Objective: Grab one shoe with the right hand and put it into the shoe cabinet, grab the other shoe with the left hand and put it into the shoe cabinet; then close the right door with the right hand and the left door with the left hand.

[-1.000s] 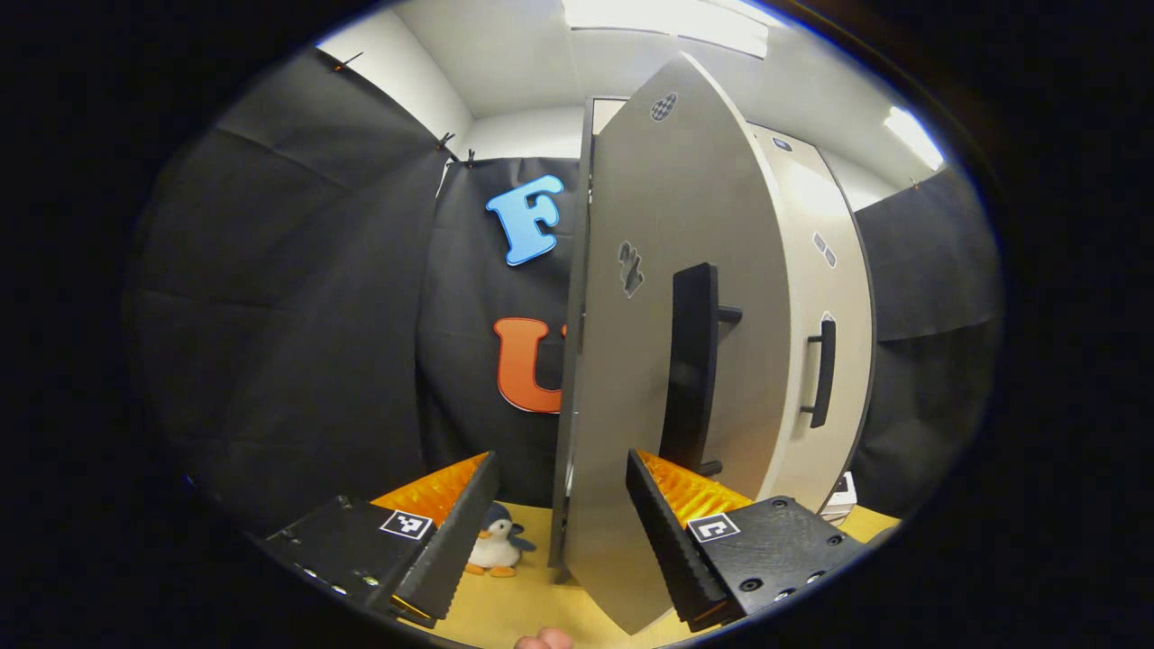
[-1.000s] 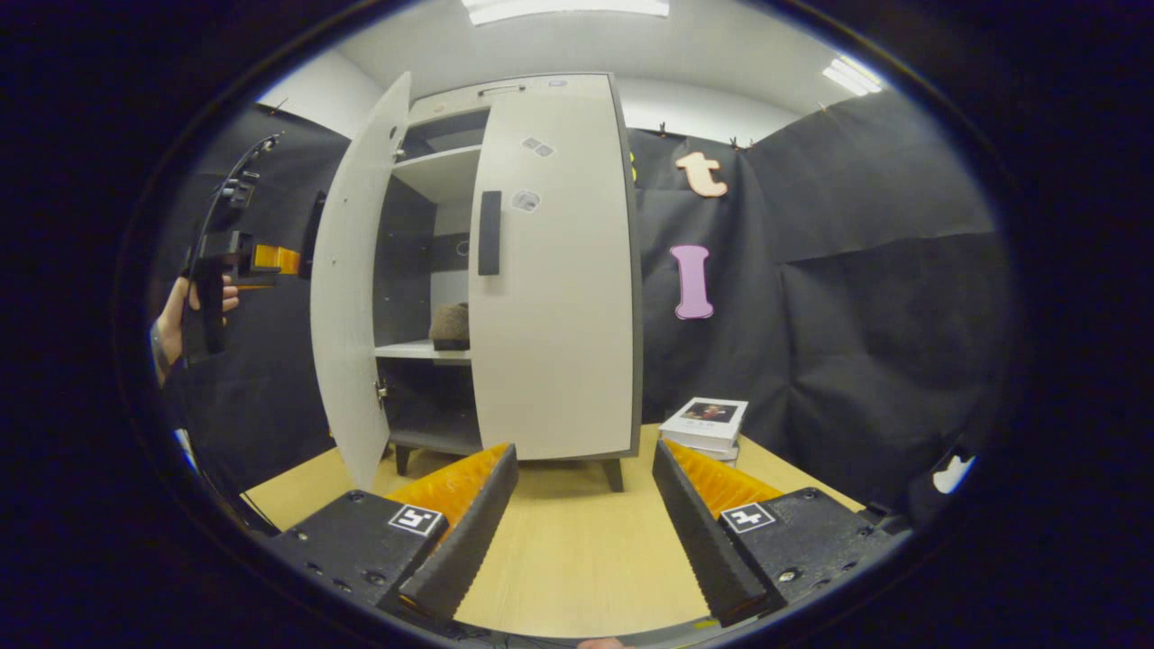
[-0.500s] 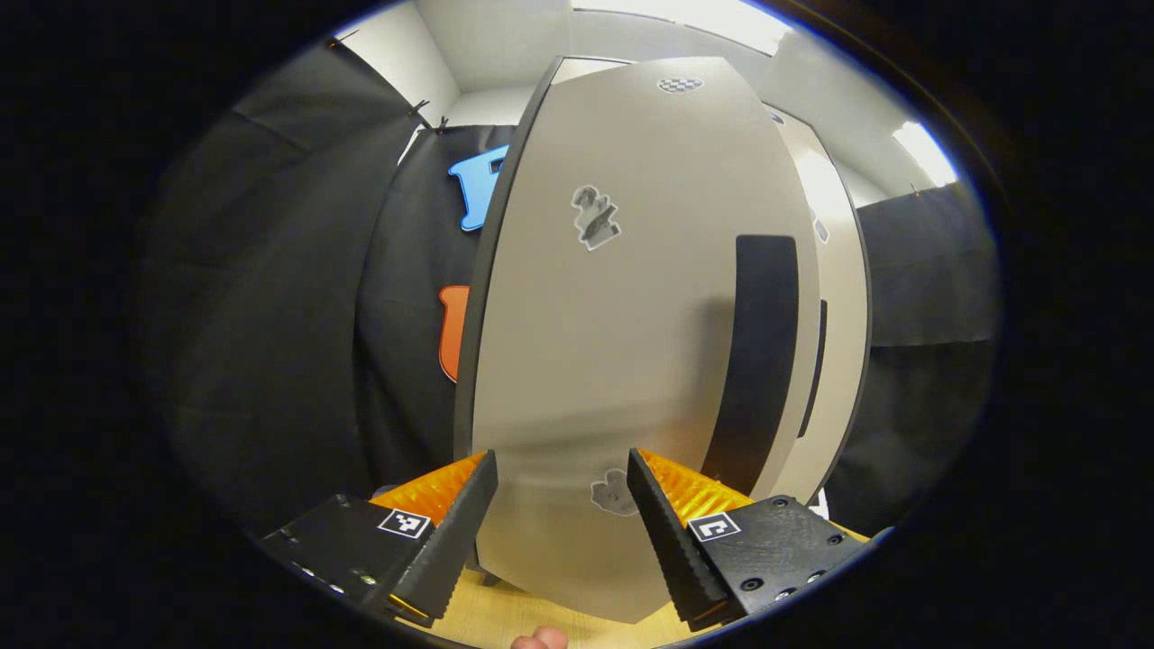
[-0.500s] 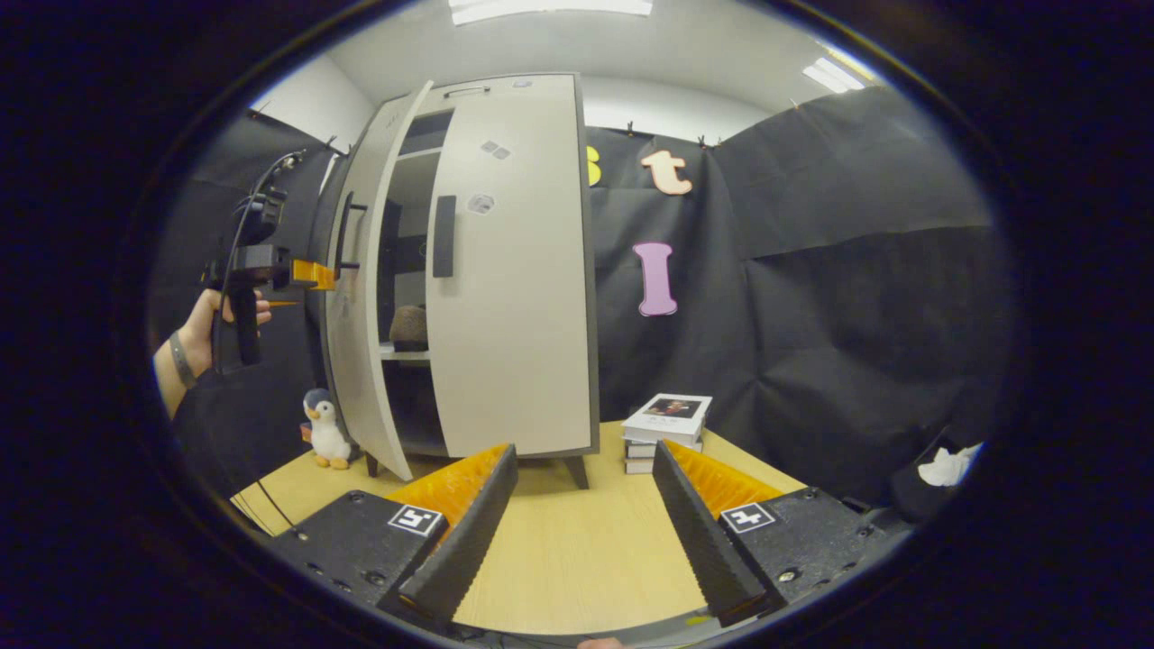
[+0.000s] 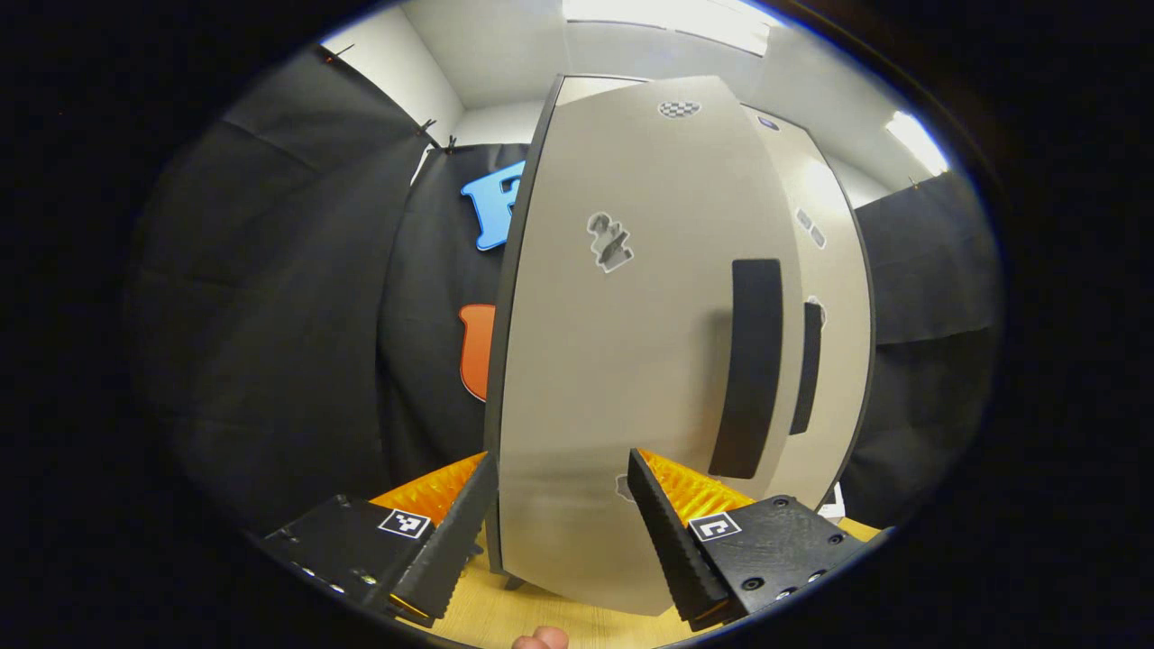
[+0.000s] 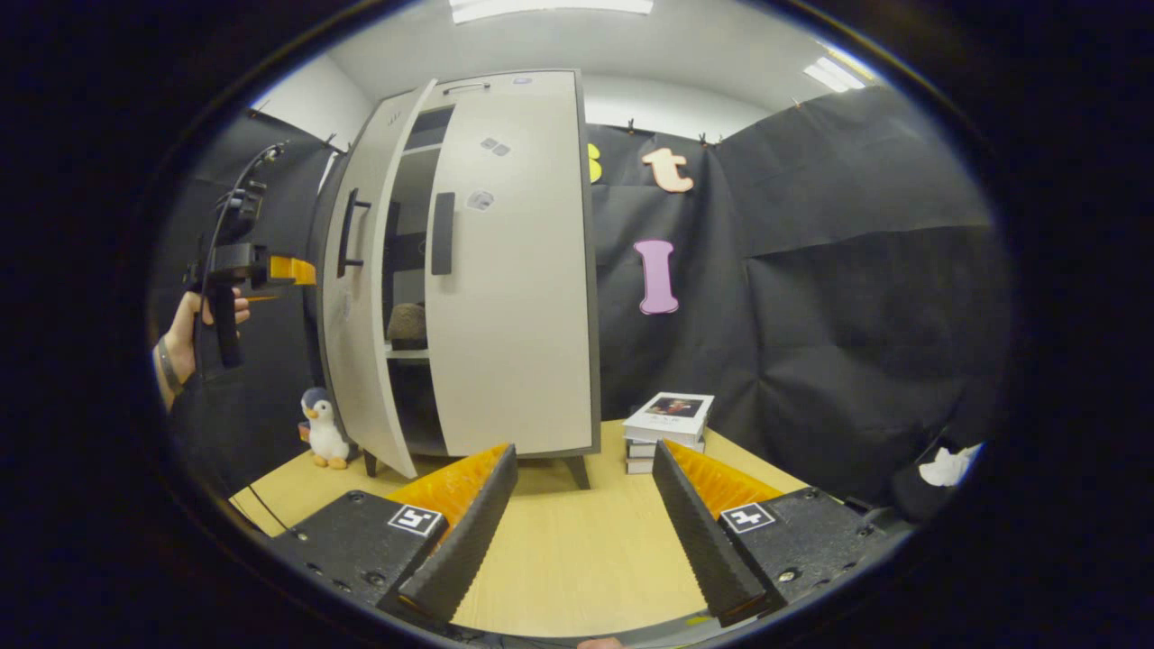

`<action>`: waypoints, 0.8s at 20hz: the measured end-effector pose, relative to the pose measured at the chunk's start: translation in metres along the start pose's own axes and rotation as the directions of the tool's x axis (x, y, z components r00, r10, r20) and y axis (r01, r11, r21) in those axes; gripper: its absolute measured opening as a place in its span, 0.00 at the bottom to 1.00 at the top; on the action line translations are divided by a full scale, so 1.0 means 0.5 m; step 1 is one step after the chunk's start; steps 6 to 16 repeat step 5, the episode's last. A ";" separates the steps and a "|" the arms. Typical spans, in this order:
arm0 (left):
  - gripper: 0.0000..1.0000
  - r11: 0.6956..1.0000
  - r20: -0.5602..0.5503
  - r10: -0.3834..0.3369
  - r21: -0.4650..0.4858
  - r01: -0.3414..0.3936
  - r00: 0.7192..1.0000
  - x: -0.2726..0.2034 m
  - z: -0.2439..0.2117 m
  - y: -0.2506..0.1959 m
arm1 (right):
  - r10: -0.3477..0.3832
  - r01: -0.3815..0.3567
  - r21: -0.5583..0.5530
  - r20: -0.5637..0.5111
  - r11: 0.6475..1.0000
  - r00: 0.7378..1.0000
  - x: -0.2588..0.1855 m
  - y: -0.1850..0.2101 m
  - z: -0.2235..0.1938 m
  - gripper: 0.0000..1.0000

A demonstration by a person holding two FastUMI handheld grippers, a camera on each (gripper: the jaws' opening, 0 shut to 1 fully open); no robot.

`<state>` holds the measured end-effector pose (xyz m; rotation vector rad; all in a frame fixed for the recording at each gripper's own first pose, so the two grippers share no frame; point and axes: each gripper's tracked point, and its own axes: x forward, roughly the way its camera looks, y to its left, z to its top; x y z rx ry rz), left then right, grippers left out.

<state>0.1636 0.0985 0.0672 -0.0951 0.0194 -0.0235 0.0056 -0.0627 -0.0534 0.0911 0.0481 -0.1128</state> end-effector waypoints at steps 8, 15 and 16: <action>0.88 1.000 0.012 -0.016 0.018 0.016 1.000 -0.124 -0.012 -0.019 | 0.066 -0.066 -0.006 -0.005 0.998 0.998 0.005 0.050 0.007 0.94; 0.88 1.000 0.012 -0.016 0.018 0.016 1.000 -0.124 -0.012 -0.019 | 0.066 -0.066 -0.006 -0.005 0.998 0.998 0.005 0.050 0.007 0.94; 0.88 1.000 0.012 -0.016 0.018 0.016 1.000 -0.124 -0.012 -0.019 | 0.066 -0.066 -0.006 -0.005 0.998 0.998 0.005 0.050 0.007 0.94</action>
